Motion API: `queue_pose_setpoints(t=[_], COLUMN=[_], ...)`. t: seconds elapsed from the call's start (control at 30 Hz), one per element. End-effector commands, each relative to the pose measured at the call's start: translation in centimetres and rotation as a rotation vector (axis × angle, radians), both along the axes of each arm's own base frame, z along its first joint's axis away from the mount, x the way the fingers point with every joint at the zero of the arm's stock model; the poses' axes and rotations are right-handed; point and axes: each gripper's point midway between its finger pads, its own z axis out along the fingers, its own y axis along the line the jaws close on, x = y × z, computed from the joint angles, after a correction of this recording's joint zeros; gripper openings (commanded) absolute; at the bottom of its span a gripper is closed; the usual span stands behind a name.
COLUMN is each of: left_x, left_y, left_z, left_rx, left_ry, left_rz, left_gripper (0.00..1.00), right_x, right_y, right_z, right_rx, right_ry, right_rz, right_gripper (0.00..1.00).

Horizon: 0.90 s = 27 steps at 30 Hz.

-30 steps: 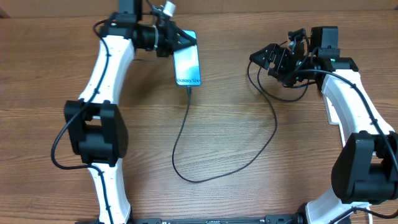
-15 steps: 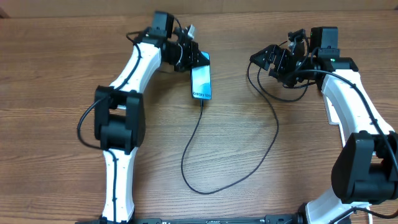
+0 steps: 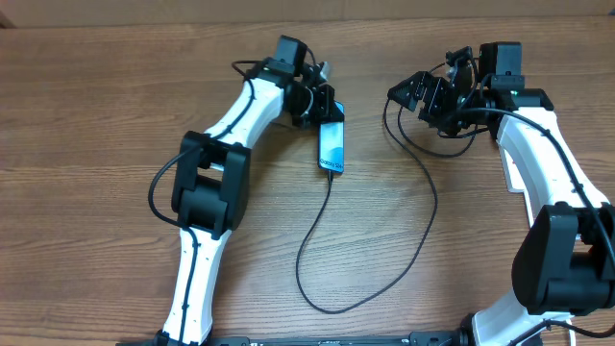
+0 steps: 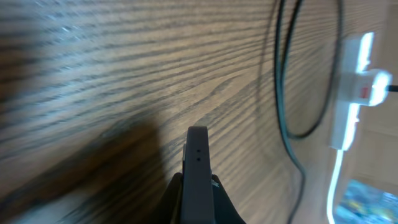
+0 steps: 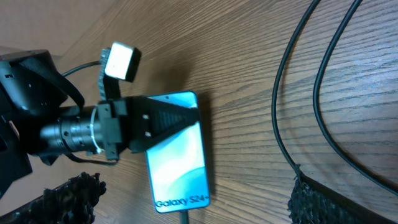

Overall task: Plug charger to phone and switch on socket
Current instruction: 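Lower the phone with the left gripper and lay it flat on the table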

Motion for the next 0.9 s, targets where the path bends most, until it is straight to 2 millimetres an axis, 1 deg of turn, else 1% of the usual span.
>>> queue_pose_setpoints(t=[0.0, 0.17, 0.87], left_x=[1.09, 1.43, 1.37], left_y=[0.49, 0.78, 0.8], left_z=[-0.01, -0.3, -0.34], left_rx=[0.064, 0.088, 0.086], left_ry=[-0.03, -0.008, 0.01], left_rz=[0.057, 0.116, 0.133], left_gripper=[0.05, 0.05, 0.04], right_x=[0.19, -0.08, -0.15], right_y=[-0.06, -0.07, -0.05], right_z=[0.95, 0.76, 0.66], right_rx=[-0.016, -0.018, -0.021], right_ry=[-0.029, -0.016, -0.017], right_rz=[0.001, 0.003, 0.009], right_gripper=[1.0, 1.0, 1.0])
